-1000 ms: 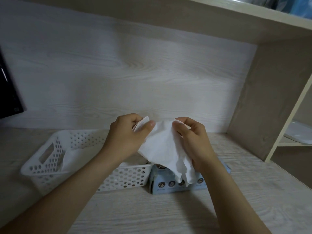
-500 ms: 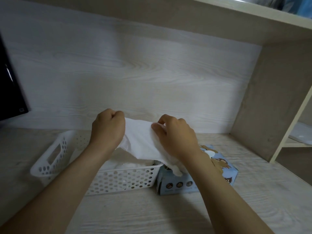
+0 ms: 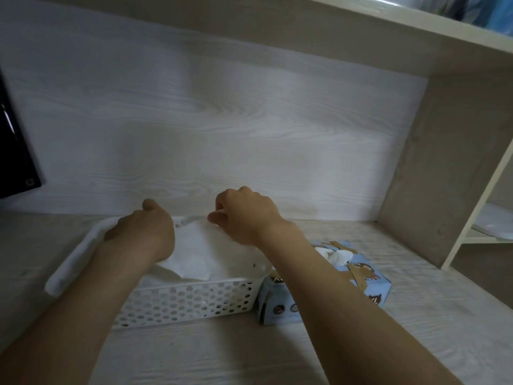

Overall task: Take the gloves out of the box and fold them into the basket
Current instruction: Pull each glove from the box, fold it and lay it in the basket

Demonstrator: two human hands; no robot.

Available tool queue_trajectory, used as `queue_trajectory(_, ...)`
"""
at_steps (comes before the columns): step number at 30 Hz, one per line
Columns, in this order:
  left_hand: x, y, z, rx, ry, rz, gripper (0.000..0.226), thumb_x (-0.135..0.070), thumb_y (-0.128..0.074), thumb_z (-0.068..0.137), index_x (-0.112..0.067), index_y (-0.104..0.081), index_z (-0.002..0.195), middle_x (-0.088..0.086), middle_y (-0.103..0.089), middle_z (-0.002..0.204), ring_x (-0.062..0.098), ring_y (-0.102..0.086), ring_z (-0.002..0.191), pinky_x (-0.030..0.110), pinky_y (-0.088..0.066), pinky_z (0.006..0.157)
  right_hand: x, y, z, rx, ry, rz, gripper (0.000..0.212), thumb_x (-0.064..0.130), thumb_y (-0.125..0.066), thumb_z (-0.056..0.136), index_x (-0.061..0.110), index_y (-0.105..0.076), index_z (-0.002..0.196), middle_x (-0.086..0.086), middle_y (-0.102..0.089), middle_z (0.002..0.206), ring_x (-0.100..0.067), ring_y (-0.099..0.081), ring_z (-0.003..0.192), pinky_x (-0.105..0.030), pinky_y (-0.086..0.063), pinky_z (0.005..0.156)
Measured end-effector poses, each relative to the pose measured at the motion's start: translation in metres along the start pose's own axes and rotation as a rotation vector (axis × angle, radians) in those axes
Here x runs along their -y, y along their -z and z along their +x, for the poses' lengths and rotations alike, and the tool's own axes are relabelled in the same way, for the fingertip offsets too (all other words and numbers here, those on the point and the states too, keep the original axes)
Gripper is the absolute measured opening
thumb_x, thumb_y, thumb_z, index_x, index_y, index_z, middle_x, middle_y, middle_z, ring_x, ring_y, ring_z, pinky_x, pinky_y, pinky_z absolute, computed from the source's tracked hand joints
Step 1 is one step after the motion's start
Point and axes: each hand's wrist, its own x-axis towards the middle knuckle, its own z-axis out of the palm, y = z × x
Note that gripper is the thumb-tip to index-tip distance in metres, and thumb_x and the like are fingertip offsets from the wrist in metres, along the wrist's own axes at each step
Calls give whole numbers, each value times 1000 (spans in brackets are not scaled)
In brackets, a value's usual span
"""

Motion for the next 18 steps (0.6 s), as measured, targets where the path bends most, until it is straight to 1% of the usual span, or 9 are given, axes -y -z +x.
queue_trajectory(3, 8, 0, 7, 28, 37, 35, 67, -7, -48, 99, 7, -10, 153, 29, -45, 148, 44, -51, 131, 50, -47, 108, 5, -7, 6, 55, 20, -11, 41, 53, -56, 106, 15, -66, 116, -11, -66, 114, -33, -65, 100, -40, -48, 77)
queue_trajectory(6, 10, -2, 8, 44, 59, 83, 70, -7, -51, 98, 5, -9, 153, 26, -46, 147, 41, -52, 130, 49, -47, 104, 6, -14, 8, 75, 31, -35, 46, 57, -60, 102, 13, -65, 116, -12, -65, 115, -34, -65, 99, -40, -48, 77)
queue_trajectory(8, 10, -3, 8, 59, 65, 123, 73, -8, -55, 97, 4, -8, 152, 24, -46, 147, 40, -52, 131, 48, -47, 103, 7, -17, 6, 42, 48, -102, 46, 56, -63, 101, 12, -65, 116, -13, -64, 114, -34, -65, 97, -39, -48, 77)
queue_trajectory(11, 10, -2, 7, 78, 59, 196, 76, -10, -57, 97, 0, -9, 154, 21, -46, 149, 37, -52, 131, 46, -47, 101, 9, -18, 3, -73, 82, -179, 42, 50, -68, 100, 11, -66, 116, -13, -67, 110, -34, -67, 97, -38, -48, 76)
queue_trajectory(12, 9, -2, 5, 76, 57, 225, 73, -12, -57, 96, -2, -13, 153, 20, -44, 150, 37, -50, 133, 45, -47, 101, 10, -18, 2, -106, 95, -179, 39, 47, -69, 100, 12, -66, 117, -12, -68, 110, -34, -68, 97, -38, -49, 77)
queue_trajectory(14, 4, -2, -2, 31, 48, 286, 62, -14, -56, 96, -6, -24, 148, 21, -38, 150, 39, -42, 136, 46, -45, 102, 10, -18, 0, -139, 130, -168, 31, 40, -73, 99, 15, -68, 117, -10, -71, 112, -32, -68, 103, -40, -50, 88)
queue_trajectory(15, 2, -1, -6, -8, 32, 326, 58, -16, -55, 96, -8, -28, 146, 21, -35, 149, 40, -39, 136, 47, -44, 104, 10, -18, -1, -125, 138, -144, 28, 36, -75, 98, 17, -70, 117, -9, -71, 113, -31, -67, 105, -41, -51, 92)
queue_trajectory(16, -1, -1, -10, -49, 2, 363, 54, -19, -54, 97, -10, -31, 145, 20, -33, 148, 39, -36, 135, 46, -43, 104, 9, -17, -3, -76, 127, -88, 25, 34, -75, 98, 17, -72, 115, -9, -70, 114, -31, -67, 104, -43, -54, 93)
queue_trajectory(18, -7, -4, -8, -78, -96, 349, 50, -33, -55, 100, -15, -39, 144, 16, -36, 147, 37, -37, 134, 45, -42, 103, 6, -19, -5, 92, 82, 73, 25, 33, -77, 96, 15, -74, 112, -10, -69, 112, -29, -69, 98, -45, -60, 88)
